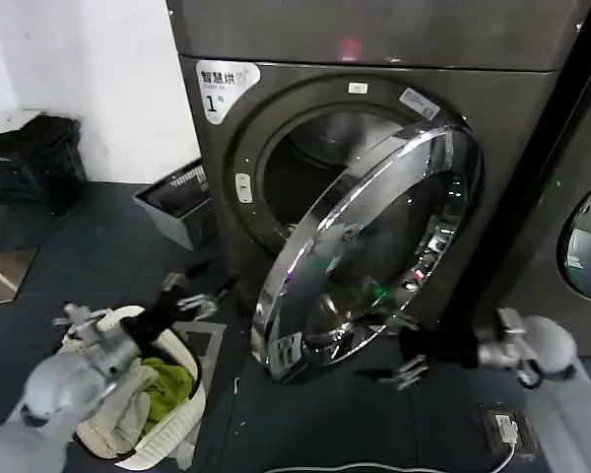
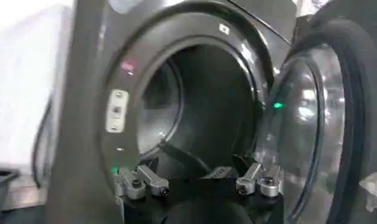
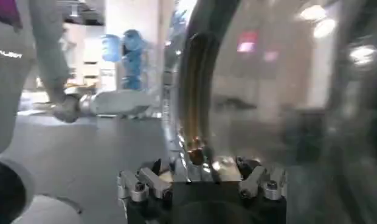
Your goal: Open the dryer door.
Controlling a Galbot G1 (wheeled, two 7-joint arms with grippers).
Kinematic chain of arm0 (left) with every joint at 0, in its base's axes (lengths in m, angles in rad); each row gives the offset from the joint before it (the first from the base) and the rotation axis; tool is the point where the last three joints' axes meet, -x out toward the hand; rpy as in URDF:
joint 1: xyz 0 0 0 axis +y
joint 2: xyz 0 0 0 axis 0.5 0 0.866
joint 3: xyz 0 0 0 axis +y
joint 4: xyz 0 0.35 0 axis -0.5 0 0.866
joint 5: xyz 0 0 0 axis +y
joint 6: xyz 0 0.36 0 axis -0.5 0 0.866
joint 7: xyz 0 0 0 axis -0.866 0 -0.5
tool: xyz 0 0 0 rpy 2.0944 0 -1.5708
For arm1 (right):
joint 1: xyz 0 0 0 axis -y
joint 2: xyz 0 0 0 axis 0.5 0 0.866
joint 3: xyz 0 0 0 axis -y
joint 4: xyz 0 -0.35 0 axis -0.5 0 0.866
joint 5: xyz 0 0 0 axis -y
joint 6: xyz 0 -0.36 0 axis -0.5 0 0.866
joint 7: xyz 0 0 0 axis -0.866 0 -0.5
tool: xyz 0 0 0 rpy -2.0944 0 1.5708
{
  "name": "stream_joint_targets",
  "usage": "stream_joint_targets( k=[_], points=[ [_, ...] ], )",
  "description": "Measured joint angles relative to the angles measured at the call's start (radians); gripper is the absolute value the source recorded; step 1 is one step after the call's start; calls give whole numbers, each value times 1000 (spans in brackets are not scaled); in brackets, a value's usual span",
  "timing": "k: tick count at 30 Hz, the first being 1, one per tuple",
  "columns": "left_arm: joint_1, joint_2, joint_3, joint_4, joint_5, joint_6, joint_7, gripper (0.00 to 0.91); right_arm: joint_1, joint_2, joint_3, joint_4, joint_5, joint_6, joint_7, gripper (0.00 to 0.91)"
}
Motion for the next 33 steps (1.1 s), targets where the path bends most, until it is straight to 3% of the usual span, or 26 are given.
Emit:
stream_joint_targets(
  k=[9, 16, 19, 22, 26, 29, 33],
  points=[
    [-120, 35, 169, 27, 15, 33, 39, 907, -82, 45, 253, 2, -68, -30, 162, 907],
    [-183, 52, 273, 6, -20, 21, 71, 907, -152, 90, 411, 88, -45, -36, 386, 907],
    [-212, 64, 326, 2, -14, -4, 87, 907, -187, 104, 483, 140, -93, -87, 520, 907],
    [-260, 86, 397, 4, -25, -26, 108, 907, -228, 98, 568, 198, -58, -127, 685, 907],
    [-326, 107, 491, -2, -62, -54, 124, 907, -281, 108, 673, 245, 6, -136, 872, 907],
    [-373, 102, 556, -4, -89, -72, 124, 907, -305, 107, 745, 247, 19, -141, 997, 907],
    [-433, 82, 651, 15, -75, -77, 123, 907, -338, 103, 821, 270, 13, -189, 1096, 907]
  ],
)
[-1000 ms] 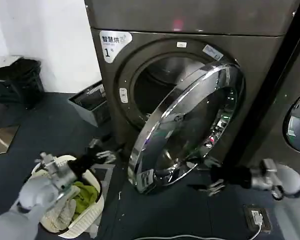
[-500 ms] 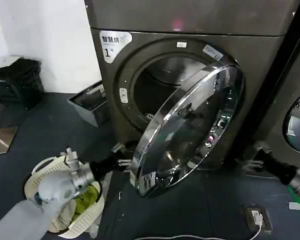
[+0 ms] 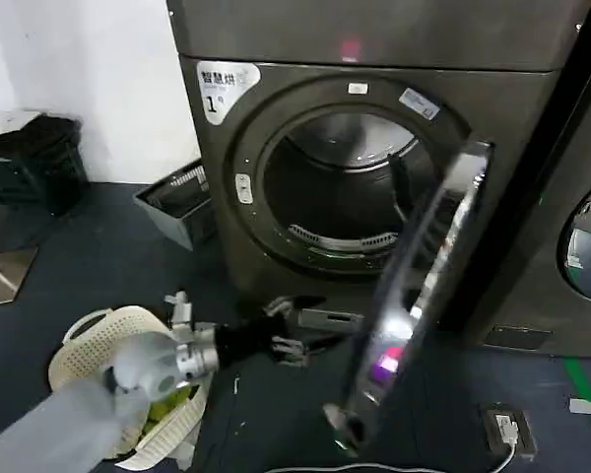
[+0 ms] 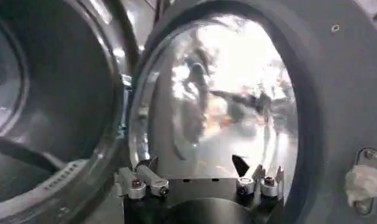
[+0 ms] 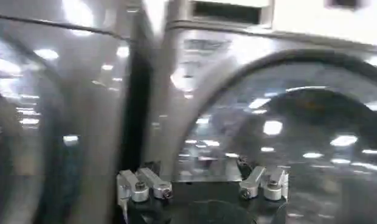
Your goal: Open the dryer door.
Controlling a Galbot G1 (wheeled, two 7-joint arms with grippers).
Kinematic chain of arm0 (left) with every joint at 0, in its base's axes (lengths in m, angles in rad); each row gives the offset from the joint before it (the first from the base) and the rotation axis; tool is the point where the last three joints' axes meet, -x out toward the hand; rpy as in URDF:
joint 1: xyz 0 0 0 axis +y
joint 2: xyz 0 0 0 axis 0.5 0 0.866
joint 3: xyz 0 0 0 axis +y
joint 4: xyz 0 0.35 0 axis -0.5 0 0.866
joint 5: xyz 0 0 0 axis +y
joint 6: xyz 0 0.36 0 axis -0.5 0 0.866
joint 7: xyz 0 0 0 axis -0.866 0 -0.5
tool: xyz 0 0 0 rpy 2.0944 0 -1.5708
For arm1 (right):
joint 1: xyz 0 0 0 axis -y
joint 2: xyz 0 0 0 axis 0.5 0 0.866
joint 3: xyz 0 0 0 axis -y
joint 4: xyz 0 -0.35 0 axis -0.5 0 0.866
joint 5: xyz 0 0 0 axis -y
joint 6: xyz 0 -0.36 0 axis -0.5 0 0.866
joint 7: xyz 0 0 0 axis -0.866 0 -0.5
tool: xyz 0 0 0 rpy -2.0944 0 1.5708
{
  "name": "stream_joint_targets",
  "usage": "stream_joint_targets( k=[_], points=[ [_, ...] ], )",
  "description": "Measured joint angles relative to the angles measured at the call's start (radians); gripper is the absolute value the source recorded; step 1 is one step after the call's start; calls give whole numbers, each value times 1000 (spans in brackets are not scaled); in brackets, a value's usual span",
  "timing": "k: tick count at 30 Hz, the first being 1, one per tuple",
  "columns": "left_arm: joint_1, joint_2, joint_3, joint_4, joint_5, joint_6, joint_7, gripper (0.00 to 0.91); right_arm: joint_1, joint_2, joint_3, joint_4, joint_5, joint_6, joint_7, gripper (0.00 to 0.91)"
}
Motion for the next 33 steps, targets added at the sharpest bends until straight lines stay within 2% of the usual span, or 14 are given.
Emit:
stream_joint_targets(
  k=[6, 11, 19, 25, 33],
  points=[
    [-95, -72, 142, 62, 23, -31, -6, 907, -31, -10, 93, 5, 14, -31, 125, 907],
    [-173, -151, 232, 114, 14, -36, -14, 907, -61, -20, 184, -34, -2, -77, 133, 907],
    [-258, -271, 294, 212, 56, -76, -46, 907, -73, -34, 283, -80, 6, -69, 149, 907],
    [-310, -382, 321, 295, 56, -71, -72, 907, -93, -44, 330, -90, 9, -72, 153, 907],
    [-363, -476, 344, 350, 40, -71, -109, 907, -98, -50, 373, -99, 9, -52, 152, 907]
  ],
)
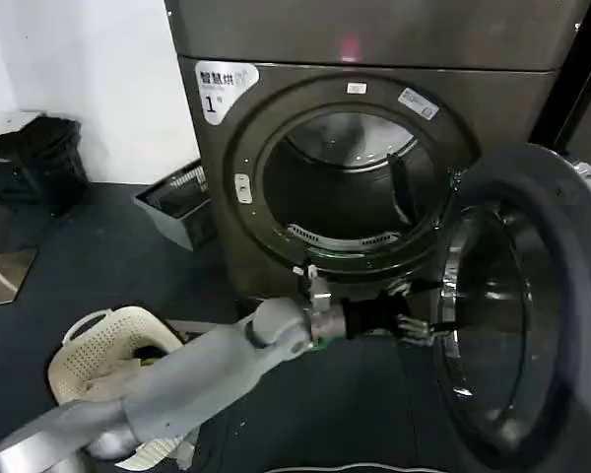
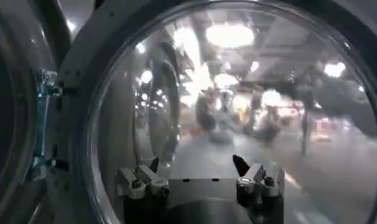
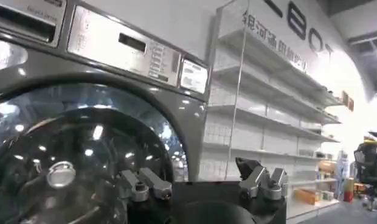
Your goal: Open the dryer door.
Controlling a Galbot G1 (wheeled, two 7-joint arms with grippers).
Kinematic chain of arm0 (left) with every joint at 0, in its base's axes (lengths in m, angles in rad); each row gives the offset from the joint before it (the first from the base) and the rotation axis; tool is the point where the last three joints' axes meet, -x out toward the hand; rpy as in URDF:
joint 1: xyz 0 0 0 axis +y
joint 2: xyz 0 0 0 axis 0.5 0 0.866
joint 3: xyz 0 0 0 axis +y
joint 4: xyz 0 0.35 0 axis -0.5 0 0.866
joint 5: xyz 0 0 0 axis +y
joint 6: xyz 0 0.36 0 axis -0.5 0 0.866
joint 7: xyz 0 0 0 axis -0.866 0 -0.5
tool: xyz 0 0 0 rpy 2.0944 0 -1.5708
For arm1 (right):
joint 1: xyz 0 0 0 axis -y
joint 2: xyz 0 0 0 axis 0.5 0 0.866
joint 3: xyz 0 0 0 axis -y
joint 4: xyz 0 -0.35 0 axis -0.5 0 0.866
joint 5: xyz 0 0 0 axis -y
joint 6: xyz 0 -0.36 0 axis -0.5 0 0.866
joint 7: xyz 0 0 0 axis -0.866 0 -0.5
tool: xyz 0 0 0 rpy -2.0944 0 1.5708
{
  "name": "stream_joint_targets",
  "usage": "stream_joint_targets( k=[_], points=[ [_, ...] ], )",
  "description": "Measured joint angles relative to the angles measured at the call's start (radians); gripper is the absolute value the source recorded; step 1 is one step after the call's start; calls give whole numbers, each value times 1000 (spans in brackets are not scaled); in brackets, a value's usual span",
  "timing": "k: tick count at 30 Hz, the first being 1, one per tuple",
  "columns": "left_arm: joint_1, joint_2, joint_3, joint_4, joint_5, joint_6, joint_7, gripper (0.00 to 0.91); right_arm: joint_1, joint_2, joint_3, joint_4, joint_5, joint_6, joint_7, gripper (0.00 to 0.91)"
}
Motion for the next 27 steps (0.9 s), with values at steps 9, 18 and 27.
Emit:
stream_joint_targets(
  k=[9, 18, 27],
  points=[
    [-36, -92, 6, 87, 31, -41, -78, 907, -5, 4, 15, -3, -2, 13, 0, 907],
    [-47, -162, -22, 131, 35, -67, -139, 907, -12, 1, 22, -18, 1, 29, -3, 907],
    [-24, -143, -30, 133, 144, -294, -257, 907, -4, -9, 18, -28, 3, 41, -3, 907]
  ],
)
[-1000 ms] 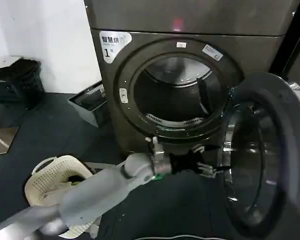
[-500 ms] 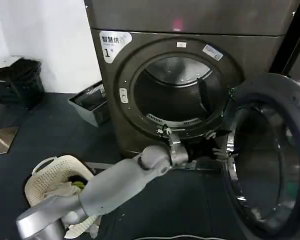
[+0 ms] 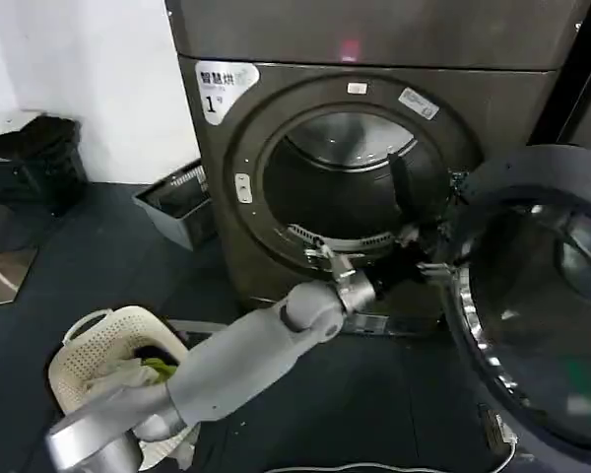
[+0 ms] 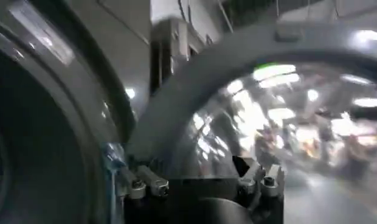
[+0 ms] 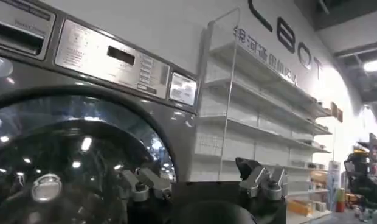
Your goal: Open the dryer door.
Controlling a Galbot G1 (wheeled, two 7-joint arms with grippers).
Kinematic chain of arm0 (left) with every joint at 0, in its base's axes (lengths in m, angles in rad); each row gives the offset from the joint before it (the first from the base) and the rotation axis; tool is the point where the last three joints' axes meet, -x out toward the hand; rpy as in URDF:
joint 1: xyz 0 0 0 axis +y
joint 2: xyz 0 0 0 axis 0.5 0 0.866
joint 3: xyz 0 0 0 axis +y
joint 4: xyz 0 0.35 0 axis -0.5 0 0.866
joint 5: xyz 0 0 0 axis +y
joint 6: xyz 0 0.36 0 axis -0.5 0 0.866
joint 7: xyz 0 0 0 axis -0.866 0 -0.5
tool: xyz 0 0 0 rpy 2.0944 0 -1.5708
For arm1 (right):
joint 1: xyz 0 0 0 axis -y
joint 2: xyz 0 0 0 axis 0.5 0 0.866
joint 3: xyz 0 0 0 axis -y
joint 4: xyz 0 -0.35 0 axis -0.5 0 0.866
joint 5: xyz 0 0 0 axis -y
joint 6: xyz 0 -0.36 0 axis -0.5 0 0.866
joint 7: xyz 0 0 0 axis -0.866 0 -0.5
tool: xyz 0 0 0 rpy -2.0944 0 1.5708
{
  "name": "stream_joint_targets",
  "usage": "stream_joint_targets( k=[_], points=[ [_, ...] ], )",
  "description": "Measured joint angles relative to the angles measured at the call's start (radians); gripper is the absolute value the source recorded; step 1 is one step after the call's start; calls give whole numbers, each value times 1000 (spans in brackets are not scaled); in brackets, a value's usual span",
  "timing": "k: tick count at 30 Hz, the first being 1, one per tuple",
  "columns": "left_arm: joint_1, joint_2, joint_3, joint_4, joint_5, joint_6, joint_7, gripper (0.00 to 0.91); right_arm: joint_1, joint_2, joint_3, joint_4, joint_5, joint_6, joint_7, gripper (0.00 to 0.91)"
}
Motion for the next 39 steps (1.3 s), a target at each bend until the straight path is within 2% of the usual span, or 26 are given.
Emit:
stream_joint_targets(
  k=[5, 12, 16, 18, 23, 26, 29, 34, 39],
  points=[
    [18, 63, -7, -46, 21, -102, -42, 907, 0, -4, 5, -5, 0, 2, 1, 907],
    [52, 251, -11, -198, -94, -157, -40, 907, 18, -19, 18, -17, -22, 24, 17, 907],
    [87, 379, -32, -295, -147, -120, -85, 907, 26, -18, 10, -21, -106, 79, 23, 907],
    [100, 456, -33, -337, -190, -97, -95, 907, 36, -19, 11, -14, -124, 84, 30, 907],
    [131, 689, -50, -431, -249, 18, -34, 907, 49, -14, 9, -3, -151, 93, 36, 907],
    [163, 817, -86, -463, -258, 84, 4, 907, 52, -18, 2, 8, -156, 67, 53, 907],
    [220, 936, -153, -478, -246, 159, 16, 907, 59, -21, -2, 21, -163, 56, 55, 907],
    [336, 1096, -275, -461, -224, 227, 116, 907, 80, -33, -19, 23, -201, 70, 51, 907],
    [403, 1233, -321, -417, -57, 306, 195, 907, 101, -35, -34, 42, -209, 62, 54, 907]
  ],
)
